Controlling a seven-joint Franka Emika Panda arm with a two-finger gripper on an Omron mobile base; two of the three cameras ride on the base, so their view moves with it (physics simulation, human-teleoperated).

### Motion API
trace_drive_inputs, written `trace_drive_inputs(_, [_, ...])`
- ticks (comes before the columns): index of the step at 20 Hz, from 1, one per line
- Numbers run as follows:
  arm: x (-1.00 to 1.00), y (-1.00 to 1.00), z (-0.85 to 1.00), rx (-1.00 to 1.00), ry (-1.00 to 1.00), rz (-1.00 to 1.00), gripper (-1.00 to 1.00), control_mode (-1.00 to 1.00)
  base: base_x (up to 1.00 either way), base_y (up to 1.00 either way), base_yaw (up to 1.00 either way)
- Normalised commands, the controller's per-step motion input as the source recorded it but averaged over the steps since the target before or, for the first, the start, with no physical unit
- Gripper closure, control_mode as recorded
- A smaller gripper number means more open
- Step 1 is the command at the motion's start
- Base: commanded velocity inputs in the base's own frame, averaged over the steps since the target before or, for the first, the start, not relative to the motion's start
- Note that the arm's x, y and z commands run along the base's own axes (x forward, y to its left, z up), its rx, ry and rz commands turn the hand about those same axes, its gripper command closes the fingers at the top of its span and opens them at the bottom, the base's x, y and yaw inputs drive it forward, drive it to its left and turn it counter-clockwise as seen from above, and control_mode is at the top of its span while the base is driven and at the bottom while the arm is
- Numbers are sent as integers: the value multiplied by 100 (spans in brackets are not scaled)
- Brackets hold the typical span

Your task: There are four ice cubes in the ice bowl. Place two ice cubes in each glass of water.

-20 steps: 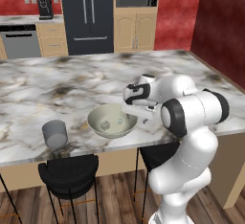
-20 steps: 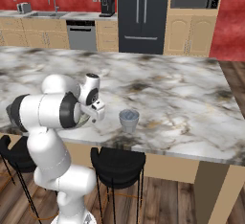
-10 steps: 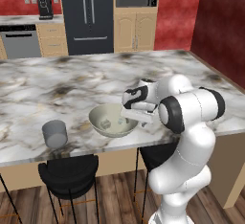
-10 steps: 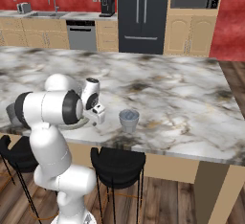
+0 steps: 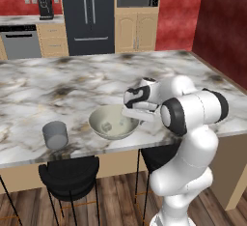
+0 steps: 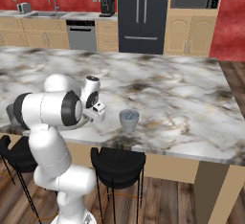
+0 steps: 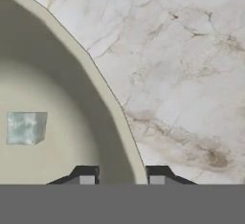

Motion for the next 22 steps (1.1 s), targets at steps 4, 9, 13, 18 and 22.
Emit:
trace_drive_inputs(4, [-10,7,85,0,-18,4,100,-100,0,0,0])
trace_drive_inputs(9, [-52,3,100,0,-32,15,100,-100,0,0,0])
trace_drive_inputs(13, [-78,0,100,0,-39,23,100,-100,0,0,0])
trace_drive_inputs(18, [-78,0,85,4,-47,16,100,-100,0,0,0])
trace_drive_inputs(22, [-16,0,11,4,-16,1,100,-100,0,0,0])
